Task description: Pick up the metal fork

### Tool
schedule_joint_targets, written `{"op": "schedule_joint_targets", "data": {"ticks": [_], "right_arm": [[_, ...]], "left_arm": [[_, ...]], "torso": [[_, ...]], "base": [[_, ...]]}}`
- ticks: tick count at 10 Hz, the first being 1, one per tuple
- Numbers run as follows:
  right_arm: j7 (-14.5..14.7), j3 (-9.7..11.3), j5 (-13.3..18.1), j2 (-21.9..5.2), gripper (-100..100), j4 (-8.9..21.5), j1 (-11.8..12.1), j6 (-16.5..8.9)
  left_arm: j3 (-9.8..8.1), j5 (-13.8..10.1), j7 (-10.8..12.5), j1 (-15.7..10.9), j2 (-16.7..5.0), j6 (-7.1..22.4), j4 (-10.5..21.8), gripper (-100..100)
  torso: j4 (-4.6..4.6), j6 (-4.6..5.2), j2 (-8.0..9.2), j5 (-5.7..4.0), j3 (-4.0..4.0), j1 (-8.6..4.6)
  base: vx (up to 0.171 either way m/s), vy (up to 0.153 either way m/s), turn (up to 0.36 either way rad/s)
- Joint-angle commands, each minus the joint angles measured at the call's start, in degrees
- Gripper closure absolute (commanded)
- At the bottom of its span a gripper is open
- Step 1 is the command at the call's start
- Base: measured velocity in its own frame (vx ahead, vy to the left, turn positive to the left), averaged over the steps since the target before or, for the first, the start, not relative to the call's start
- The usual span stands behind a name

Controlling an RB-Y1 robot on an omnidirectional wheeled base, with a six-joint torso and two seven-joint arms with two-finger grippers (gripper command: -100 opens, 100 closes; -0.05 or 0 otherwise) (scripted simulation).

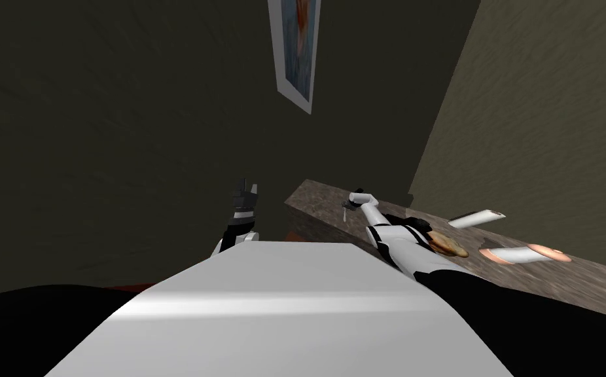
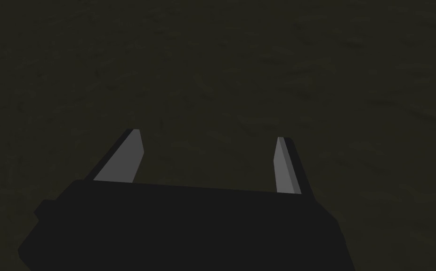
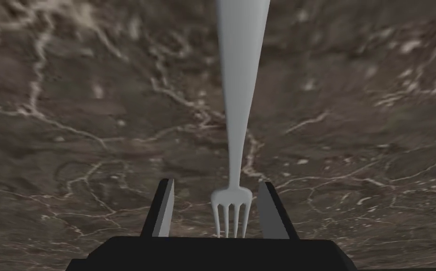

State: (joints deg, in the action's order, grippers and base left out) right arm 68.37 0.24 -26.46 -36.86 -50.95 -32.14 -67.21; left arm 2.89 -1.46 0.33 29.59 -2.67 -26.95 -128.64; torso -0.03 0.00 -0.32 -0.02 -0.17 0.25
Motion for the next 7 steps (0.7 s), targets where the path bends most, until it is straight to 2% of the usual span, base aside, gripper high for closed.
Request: {"op": "schedule_joint_targets", "data": {"ticks": [1, 4, 5, 6, 7], "right_arm": [[0.0, 0.0, 0.0, 0.0, 100, 0.0, 0.0, 0.0], [0.0, 0.0, -0.1, 0.0, 100, -0.2, -0.2, 0.0], [0.0, 0.0, -0.1, 0.0, 0, -0.2, -0.2, 0.0], [-2.2, 1.2, 0.0, -0.1, 100, -0.6, -0.2, -0.6], [-3.8, 2.4, 0.0, -0.3, 100, -1.3, -0.5, -1.4]], "left_arm": [[0.00, 0.0, 0.0, 0.0, 0.0, 0.0, 0.0, 0], [0.13, 0.0, 0.0, 0.0, 0.0, 0.0, 0.0, 0], [0.13, 0.0, 0.0, 0.0, 0.0, 0.0, 0.0, 0], [0.13, 0.0, 0.0, 0.0, 0.0, 0.0, 0.0, 0], [0.16, 0.0, 0.0, -0.1, 0.0, 0.0, 0.0, 0]], "torso": [[0.00, 0.00, 0.00, 0.00, 0.00, 0.00], [-0.15, -0.01, -0.12, -0.09, -0.13, -0.05], [-0.15, -0.01, -0.13, -0.09, -0.14, -0.06], [-0.15, -0.01, -0.14, -0.09, -0.15, -0.06], [-0.14, -0.13, -0.05, -0.12, -0.10, -0.15]], "base": [[0.000, 0.000, 0.000], [0.000, 0.000, 0.000], [0.000, 0.000, 0.000], [-0.037, -0.049, 0.175], [-0.086, -0.110, 0.317]]}}
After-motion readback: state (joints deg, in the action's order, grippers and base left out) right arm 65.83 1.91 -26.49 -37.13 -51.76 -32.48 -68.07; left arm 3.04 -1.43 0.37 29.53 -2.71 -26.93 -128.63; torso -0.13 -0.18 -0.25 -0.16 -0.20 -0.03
